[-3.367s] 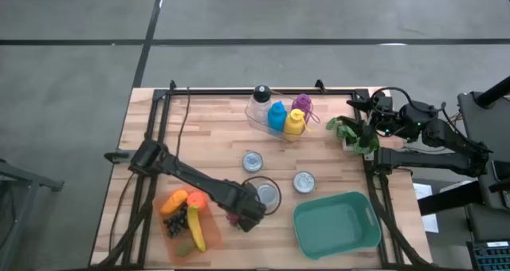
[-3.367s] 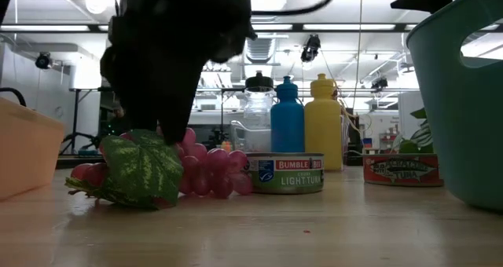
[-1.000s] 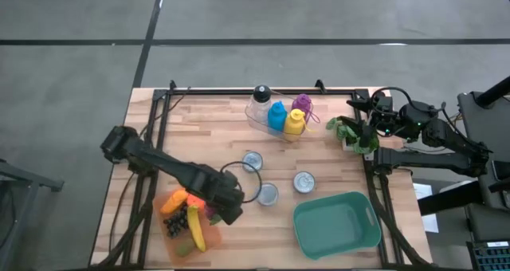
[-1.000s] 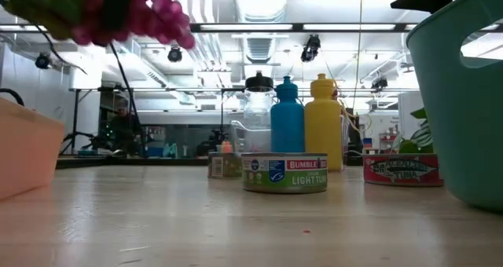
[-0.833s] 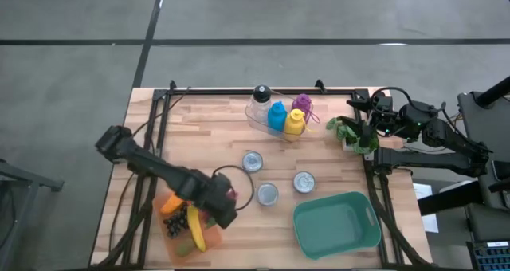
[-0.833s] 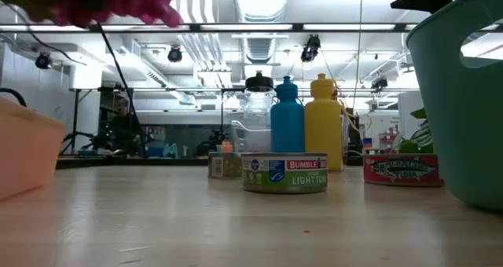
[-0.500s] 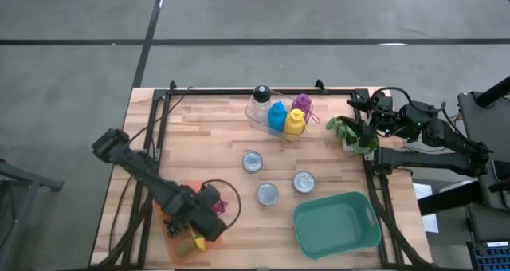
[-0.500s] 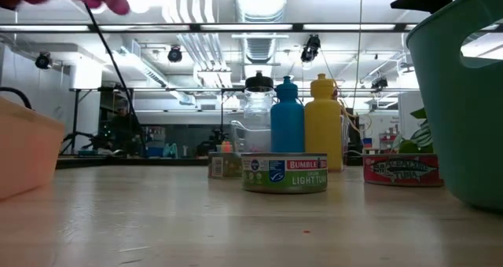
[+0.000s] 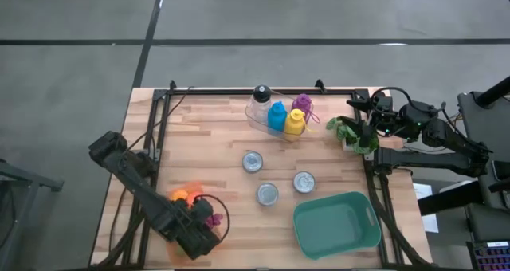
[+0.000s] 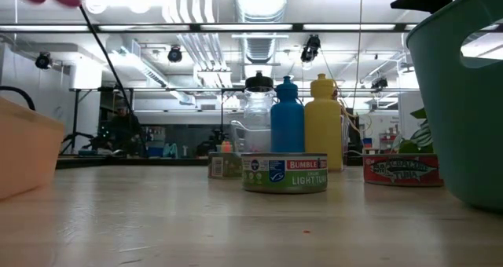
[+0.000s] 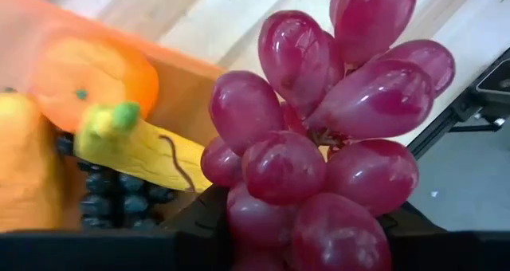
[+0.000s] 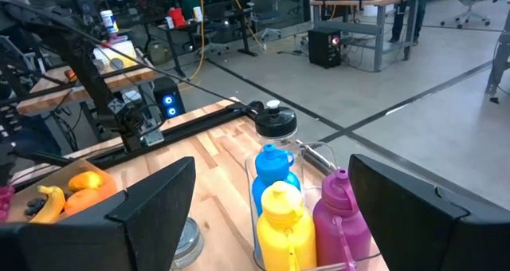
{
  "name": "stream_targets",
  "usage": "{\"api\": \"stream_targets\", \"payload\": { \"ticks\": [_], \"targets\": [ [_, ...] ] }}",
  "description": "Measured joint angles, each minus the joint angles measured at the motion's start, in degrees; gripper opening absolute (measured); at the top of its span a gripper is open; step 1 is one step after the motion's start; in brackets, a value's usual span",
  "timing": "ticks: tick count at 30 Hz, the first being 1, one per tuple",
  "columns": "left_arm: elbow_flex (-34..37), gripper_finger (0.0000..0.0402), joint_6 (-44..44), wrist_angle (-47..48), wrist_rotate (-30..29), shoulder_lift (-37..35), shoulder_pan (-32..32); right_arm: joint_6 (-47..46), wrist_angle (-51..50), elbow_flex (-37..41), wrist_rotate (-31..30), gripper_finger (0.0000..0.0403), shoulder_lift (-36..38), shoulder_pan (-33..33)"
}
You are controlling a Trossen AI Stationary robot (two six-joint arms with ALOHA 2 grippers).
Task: Pick & Place Food Item
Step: Put the purple grapes into the orange bin
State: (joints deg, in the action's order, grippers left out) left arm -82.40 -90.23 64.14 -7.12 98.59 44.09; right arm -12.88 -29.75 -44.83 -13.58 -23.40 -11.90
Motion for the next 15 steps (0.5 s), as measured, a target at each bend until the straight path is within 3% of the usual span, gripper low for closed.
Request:
{"api": "stream_targets", "payload": {
  "ticks": [8,15],
  "targets": [
    [8.41,0.0143,-6.13,-10.43,2.51,0.04,2.88,0.0,-0.01,0.0,0.0,0.0329,0.01,0.0],
    [11.43,0.0143,-9.11,-14.81,3.66,0.04,3.87,0.0,-0.01,-0.01,0.0,0.0329,0.02,-0.02]
  ]
}}
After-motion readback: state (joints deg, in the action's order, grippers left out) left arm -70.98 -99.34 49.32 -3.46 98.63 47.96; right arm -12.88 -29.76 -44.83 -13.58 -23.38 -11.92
